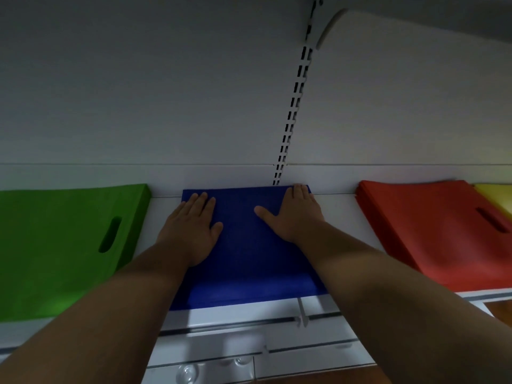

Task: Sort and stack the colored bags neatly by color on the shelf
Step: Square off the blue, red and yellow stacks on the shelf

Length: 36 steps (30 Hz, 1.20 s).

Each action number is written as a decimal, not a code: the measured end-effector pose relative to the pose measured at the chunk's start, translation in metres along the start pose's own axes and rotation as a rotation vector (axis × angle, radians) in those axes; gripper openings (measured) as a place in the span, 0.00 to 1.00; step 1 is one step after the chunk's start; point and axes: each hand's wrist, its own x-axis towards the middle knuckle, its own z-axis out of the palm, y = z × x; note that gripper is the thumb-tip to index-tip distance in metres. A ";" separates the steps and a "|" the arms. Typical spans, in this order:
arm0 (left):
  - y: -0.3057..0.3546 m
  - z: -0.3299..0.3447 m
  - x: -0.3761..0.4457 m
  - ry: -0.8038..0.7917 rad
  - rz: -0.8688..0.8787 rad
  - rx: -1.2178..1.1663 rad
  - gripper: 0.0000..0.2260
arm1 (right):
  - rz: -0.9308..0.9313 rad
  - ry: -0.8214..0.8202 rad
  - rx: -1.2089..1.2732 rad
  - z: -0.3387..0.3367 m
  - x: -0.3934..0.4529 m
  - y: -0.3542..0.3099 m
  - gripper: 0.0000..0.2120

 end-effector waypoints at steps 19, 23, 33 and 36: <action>0.001 0.003 0.001 -0.005 -0.010 -0.015 0.31 | -0.199 0.049 -0.072 -0.007 -0.046 -0.012 0.40; 0.002 0.001 -0.001 0.006 0.000 -0.023 0.31 | -0.395 0.007 -0.065 0.031 -0.077 -0.029 0.31; 0.018 -0.015 -0.036 0.234 0.281 -0.033 0.23 | -0.377 0.015 -0.069 0.040 -0.074 -0.027 0.30; 0.032 -0.016 -0.056 0.093 0.203 -0.127 0.23 | -0.385 0.027 -0.052 0.040 -0.073 -0.027 0.30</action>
